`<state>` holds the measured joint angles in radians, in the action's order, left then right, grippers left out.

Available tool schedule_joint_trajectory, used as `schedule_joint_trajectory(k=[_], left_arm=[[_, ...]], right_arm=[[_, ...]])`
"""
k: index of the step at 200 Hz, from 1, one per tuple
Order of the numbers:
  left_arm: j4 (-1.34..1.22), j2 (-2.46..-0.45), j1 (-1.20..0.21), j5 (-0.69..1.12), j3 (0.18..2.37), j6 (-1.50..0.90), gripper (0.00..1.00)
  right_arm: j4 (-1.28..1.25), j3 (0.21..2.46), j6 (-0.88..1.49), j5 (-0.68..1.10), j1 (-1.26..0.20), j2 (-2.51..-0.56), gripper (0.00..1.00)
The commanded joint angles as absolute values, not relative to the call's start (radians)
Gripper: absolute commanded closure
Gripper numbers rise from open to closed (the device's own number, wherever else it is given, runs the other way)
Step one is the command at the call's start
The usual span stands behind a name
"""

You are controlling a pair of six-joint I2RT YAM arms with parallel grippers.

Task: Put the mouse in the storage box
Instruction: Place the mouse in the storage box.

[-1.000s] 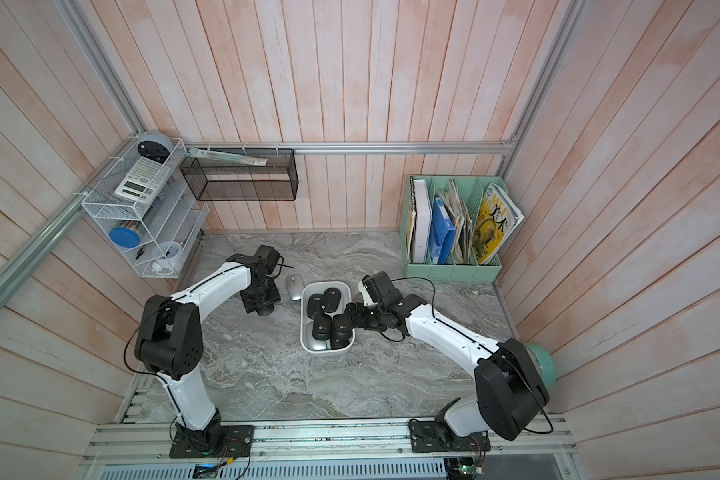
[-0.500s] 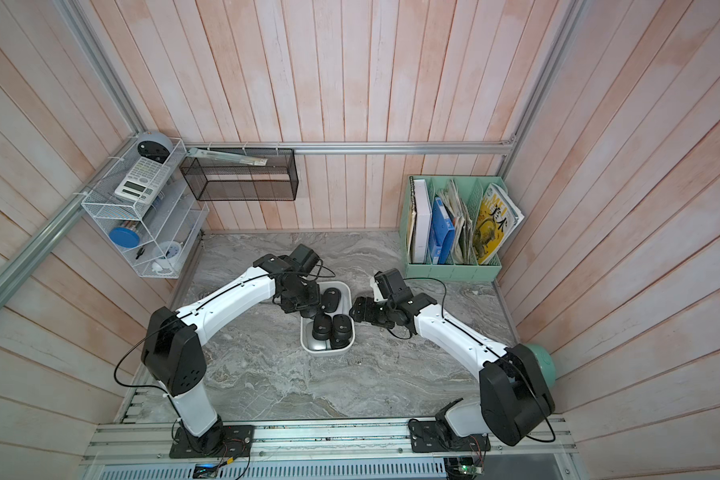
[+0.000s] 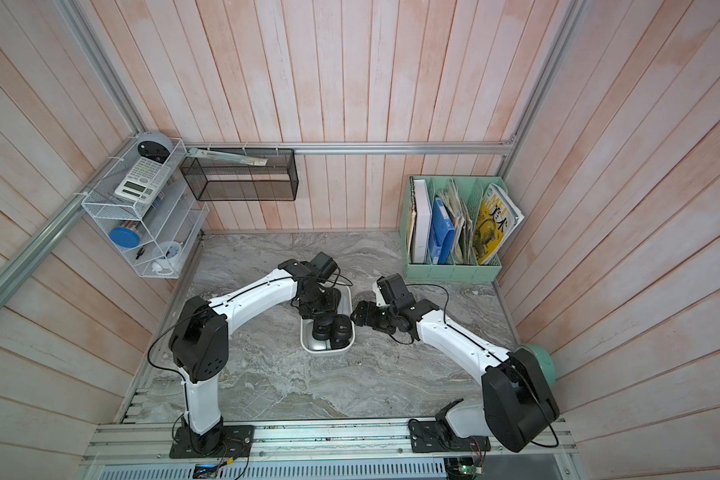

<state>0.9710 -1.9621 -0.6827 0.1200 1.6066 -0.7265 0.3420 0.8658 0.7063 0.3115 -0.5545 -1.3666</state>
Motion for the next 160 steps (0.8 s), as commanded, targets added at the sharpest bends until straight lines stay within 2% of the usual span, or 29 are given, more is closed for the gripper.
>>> schedule_joint_trajectory(k=[1, 31, 90, 113, 143, 160], left_arm=[[0.945, -1.981, -0.690, 0.132, 1.617, -0.736, 0.59], [0.945, -1.986, -0.692, 0.135, 1.610, -0.733, 0.58], [0.981, -2.014, -0.704, 0.144, 1.632, -0.729, 0.49], [0.988, -2.015, -0.707, 0.144, 1.632, -0.727, 0.41], [0.998, -2.010, -0.710, 0.148, 1.634, -0.729, 0.39], [1.009, -2.009, -0.714, 0.149, 1.634, -0.727, 0.31]], right_arm=[[0.347, 0.860, 0.707, 0.305, -0.549, -1.347, 0.20], [0.349, 0.855, 0.706, 0.302, -0.549, -1.344, 0.20], [0.349, 0.857, 0.704, 0.304, -0.549, -1.348, 0.20], [0.353, 0.865, 0.701, 0.304, -0.547, -1.351, 0.20], [0.367, 0.877, 0.695, 0.313, -0.549, -1.358, 0.20], [0.370, 0.881, 0.690, 0.313, -0.547, -1.359, 0.20]])
